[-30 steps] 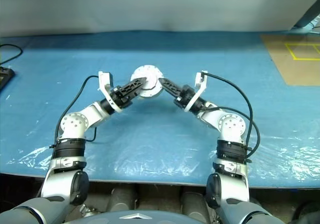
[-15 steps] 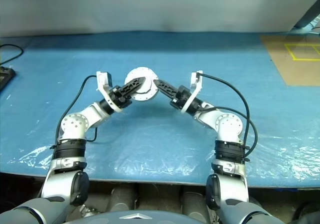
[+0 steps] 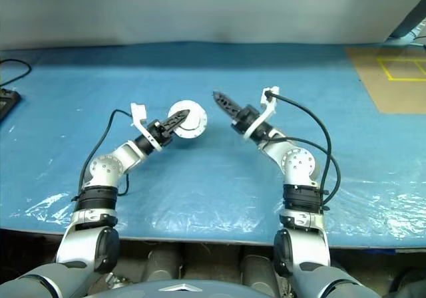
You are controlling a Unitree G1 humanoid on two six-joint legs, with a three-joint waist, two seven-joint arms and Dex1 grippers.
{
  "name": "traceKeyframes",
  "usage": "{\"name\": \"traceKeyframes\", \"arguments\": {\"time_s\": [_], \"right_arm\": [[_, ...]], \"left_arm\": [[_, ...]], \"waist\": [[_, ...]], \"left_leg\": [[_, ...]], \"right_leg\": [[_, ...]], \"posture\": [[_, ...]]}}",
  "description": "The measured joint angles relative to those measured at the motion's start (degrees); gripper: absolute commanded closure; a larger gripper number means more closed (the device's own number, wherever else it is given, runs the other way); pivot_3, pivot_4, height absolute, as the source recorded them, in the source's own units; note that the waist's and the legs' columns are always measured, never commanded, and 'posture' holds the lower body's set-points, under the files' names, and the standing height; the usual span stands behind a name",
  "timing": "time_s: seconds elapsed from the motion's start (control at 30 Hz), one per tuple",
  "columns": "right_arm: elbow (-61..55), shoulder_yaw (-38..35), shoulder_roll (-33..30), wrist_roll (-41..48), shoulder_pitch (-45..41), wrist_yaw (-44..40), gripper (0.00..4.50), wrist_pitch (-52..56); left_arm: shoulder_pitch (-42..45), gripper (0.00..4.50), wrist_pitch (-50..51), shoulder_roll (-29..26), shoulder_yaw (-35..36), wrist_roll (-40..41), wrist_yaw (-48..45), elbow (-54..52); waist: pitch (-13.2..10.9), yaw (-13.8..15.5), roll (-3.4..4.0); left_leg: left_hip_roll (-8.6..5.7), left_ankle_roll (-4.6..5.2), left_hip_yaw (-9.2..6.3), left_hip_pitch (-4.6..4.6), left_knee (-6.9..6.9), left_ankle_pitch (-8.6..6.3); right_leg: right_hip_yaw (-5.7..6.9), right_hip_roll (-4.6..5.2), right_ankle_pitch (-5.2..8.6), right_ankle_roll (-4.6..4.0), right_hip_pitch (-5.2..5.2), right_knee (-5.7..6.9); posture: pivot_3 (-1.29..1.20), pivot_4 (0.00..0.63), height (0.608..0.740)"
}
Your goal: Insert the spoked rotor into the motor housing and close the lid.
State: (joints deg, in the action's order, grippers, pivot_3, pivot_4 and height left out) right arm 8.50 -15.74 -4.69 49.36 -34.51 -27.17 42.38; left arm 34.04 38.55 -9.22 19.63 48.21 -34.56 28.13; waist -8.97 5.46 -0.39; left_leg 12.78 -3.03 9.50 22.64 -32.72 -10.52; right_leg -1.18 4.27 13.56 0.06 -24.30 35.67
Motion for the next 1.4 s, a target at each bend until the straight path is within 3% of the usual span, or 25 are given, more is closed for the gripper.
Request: {"name": "traceKeyframes", "arguments": {"time_s": [0.17, 0.37, 0.57, 0.7, 0.77, 1.13, 1.2, 1.27, 1.4], "right_arm": [[2.2, 0.3, -1.8, -3.6, -0.1, -0.6, 0.98, -3.6], [1.7, 1.0, -2.9, -4.3, 2.3, -2.4, 0.98, -4.1], [1.5, 2.0, -2.4, -6.1, 2.9, -1.9, 0.98, -5.6], [1.3, 3.3, -2.1, -6.8, 2.9, -1.9, 0.93, -5.9], [1.3, 3.2, -2.4, -7.0, 2.9, -2.0, 0.93, -6.2], [3.7, 5.3, -5.0, -12.5, 2.4, -3.6, 0.93, -9.6], [4.5, 8.5, -6.2, -18.5, 2.5, -4.0, 0.93, -15.8], [6.4, 11.2, -6.6, -24.8, 2.8, -5.0, 0.93, -25.1], [11.0, 13.4, -8.8, -30.4, 3.1, -6.6, 0.93, -32.3]], "left_arm": [[6.0, 1.72, -11.4, 0.7, 5.6, -3.0, 6.4, 9.7], [16.8, 1.72, -25.0, -2.8, 12.3, -5.5, 13.9, 26.3], [22.0, 1.72, -33.9, -4.9, 11.8, -12.4, 20.4, 38.4], [23.4, 0.68, -37.2, -5.5, 11.2, -15.7, 22.1, 40.8], [23.2, 0.02, -39.2, -6.2, 11.2, -16.9, 23.1, 41.3], [17.0, 0.02, -51.9, -12.0, 9.8, -23.0, 25.5, 38.0], [15.6, 0.02, -53.2, -11.9, 8.3, -24.2, 22.3, 36.0], [13.0, 0.02, -54.9, -10.8, 4.6, -25.6, 14.6, 30.5], [7.8, 0.02, -50.0, -8.7, -4.8, -26.0, -1.9, 17.3]], "waist": [[-0.1, 0.2, -0.08], [-0.1, 0.2, -0.11], [-0.1, 0.3, -0.12], [-0.1, 0.2, -0.12], [-0.1, 0.1, -0.12], [-0.1, 0.3, -0.12], [-0.1, 0.4, -0.12], [-0.1, 0.5, -0.12], [-0.1, 0.6, -0.12]], "left_leg": [[-0.04, 0.01, -0.33, 0.34, -0.22, 0.00], [-0.07, 0.01, -0.78, 0.53, -0.34, 0.01], [-0.10, 0.00, -0.92, 0.55, -0.37, 0.01], [-0.10, 0.00, -0.96, 0.49, -0.45, 0.01], [-0.07, 0.00, -0.97, 0.49, -0.47, 0.01], [-0.06, -0.01, -1.01, 0.49, -0.51, 0.01], [-0.06, -0.01, -1.02, 0.51, -0.55, 0.01], [-0.08, 0.00, -1.02, 0.52, -0.57, 0.01], [-0.10, 0.01, -0.97, 0.51, -0.56, 0.01]], "right_leg": [[0.29, -0.01, -0.01, 0.02, 0.01, -0.02], [1.01, 0.00, -0.01, 0.02, 0.10, -0.02], [1.13, 0.03, -0.01, 0.02, 0.19, -0.03], [1.17, 0.05, -0.01, 0.02, 0.29, -0.01], [1.17, 0.06, -0.01, 0.02, 0.29, 0.01], [1.21, 0.13, -0.01, 0.02, 0.34, 0.03], [1.22, 0.21, -0.01, 0.01, 0.37, 0.03], [1.22, 0.27, -0.01, 0.01, 0.41, 0.02], [1.14, 0.32, 0.00, -0.01, 0.44, 0.00]], "posture": [[0.00, 0.150, 0.740], [0.00, 0.150, 0.740], [0.00, 0.150, 0.740], [0.00, 0.150, 0.740], [0.00, 0.150, 0.740], [0.00, 0.150, 0.740], [0.00, 0.150, 0.740], [0.00, 0.150, 0.740], [0.00, 0.150, 0.740]]}}
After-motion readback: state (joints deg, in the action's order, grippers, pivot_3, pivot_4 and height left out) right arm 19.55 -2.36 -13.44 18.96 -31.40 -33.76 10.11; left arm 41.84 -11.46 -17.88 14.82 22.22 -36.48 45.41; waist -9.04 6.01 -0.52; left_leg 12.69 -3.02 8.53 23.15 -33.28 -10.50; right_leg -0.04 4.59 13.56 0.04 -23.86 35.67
